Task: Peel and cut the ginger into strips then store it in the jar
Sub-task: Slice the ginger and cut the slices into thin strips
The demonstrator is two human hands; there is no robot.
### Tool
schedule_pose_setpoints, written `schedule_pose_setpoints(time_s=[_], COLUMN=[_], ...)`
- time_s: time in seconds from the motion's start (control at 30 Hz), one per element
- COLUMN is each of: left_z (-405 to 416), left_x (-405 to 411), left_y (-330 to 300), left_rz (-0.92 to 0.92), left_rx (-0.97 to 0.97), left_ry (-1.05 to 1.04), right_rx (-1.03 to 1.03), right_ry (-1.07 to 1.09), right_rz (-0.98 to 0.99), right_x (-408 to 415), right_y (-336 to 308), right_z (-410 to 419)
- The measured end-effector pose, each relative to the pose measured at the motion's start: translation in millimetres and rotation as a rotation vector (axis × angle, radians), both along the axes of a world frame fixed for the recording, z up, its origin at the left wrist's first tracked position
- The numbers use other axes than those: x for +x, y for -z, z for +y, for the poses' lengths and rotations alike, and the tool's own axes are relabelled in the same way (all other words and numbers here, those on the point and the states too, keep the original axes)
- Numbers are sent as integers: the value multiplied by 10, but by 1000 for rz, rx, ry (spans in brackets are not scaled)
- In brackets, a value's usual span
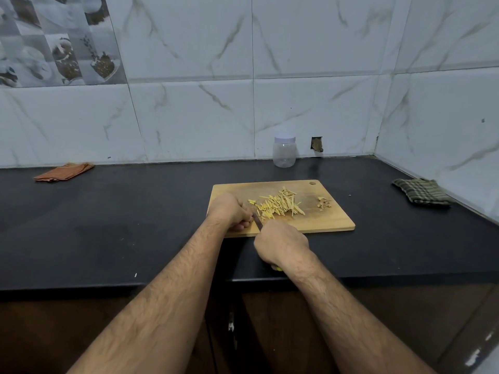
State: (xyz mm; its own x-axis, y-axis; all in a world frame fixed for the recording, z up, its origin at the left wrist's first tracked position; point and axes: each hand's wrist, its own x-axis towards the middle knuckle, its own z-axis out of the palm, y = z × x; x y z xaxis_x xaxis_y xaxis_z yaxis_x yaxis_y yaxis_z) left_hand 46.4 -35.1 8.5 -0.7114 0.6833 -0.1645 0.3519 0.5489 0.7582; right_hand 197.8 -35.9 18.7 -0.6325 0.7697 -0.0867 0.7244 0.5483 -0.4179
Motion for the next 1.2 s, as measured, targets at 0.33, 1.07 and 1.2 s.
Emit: schedule_pose_setpoints(time_s=[0.33, 1.07, 1.2], left_z=[26, -35, -42], left_x=[29, 83, 88], left_y=[11, -38, -34], left_rz=[24, -18, -10], left_rx=[9, -3, 1], left_ry=[-2, -18, -23], right_rx=[31, 27, 19], right_ry=[-8, 39, 33], right_rz=[-40, -41, -9], right_x=[-26, 63, 15], right_y=[-55, -13, 3], right_z=[-10, -127, -129])
